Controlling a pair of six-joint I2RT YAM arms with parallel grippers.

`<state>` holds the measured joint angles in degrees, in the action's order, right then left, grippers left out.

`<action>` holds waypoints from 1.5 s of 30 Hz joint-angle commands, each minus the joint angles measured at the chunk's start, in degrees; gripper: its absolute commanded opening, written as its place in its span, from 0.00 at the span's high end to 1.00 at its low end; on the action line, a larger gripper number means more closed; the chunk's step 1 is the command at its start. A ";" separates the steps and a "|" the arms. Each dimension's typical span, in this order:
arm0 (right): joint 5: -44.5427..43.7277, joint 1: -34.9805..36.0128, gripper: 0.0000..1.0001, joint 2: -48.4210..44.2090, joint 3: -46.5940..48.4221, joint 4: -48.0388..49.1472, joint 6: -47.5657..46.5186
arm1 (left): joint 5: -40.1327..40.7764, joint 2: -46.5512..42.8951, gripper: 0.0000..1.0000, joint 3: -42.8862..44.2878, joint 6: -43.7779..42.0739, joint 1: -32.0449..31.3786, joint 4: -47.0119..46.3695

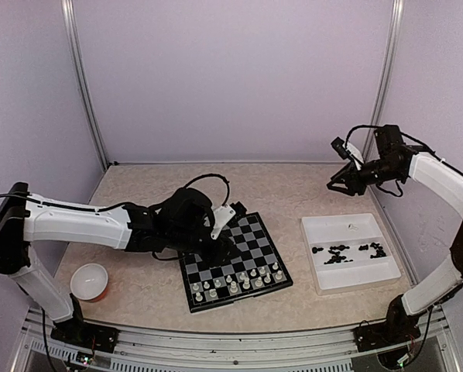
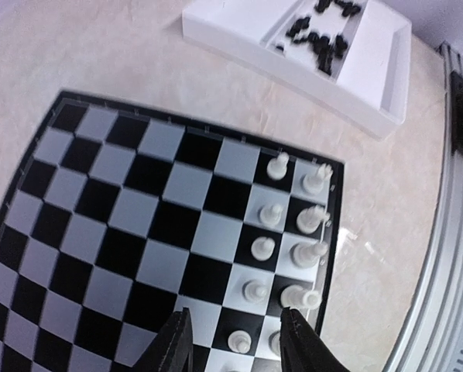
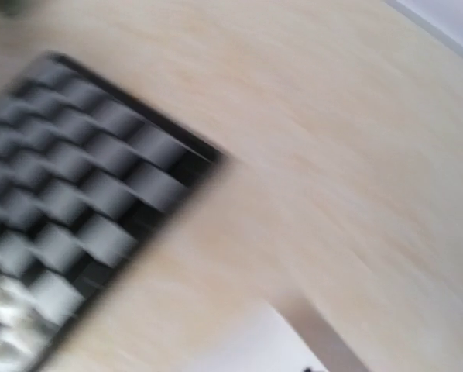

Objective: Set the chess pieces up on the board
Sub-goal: Place the pawn on d2, then pick up the bishop from the storage box.

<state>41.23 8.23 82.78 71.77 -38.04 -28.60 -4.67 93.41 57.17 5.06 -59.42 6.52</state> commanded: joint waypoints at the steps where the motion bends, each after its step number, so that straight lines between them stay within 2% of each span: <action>1: -7.84 -7.35 0.64 3.04 -0.21 -5.61 -3.17 | -0.20 -4.91 0.58 4.85 -1.70 1.17 -1.52; 4: -17.34 -9.78 0.70 5.07 -2.23 -5.92 -5.17 | -1.10 -5.27 0.57 7.44 -2.02 1.50 -4.79; 8: -27.00 -11.71 0.72 9.19 -4.20 -5.91 -8.03 | -4.35 -4.29 0.56 9.89 -1.15 1.98 -11.11; 11: -30.75 -12.95 0.74 12.56 -4.64 -5.33 -9.70 | -7.31 -2.68 0.55 11.79 -1.08 2.07 -13.09; 16: -32.95 -13.98 0.71 17.29 -4.47 -3.44 -11.32 | -9.47 -0.82 0.54 12.83 -0.90 2.03 -13.23; 22: -30.09 -14.02 0.68 22.80 -1.68 -4.43 -12.09 | -10.00 -0.92 0.53 11.70 -0.27 2.03 -13.55; 28: -25.48 -13.90 0.66 24.08 -0.21 -6.28 -14.09 | -9.83 -1.15 0.53 10.91 0.11 2.11 -14.27; 41: -24.81 -13.73 0.66 29.20 2.05 -4.99 -13.73 | -11.06 1.38 0.53 13.23 0.77 1.97 -13.97; 43: -24.32 -13.53 0.68 30.04 2.21 -4.78 -13.31 | -11.10 1.64 0.53 13.23 1.00 1.86 -14.16; 45: -23.83 -13.26 0.75 30.72 2.44 -5.21 -12.55 | -11.25 1.94 0.53 13.46 1.11 1.79 -14.17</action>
<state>15.66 -5.28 110.87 73.36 -42.83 -42.15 -14.83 94.41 68.75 5.69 -57.60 -6.02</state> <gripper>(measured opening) 0.302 0.473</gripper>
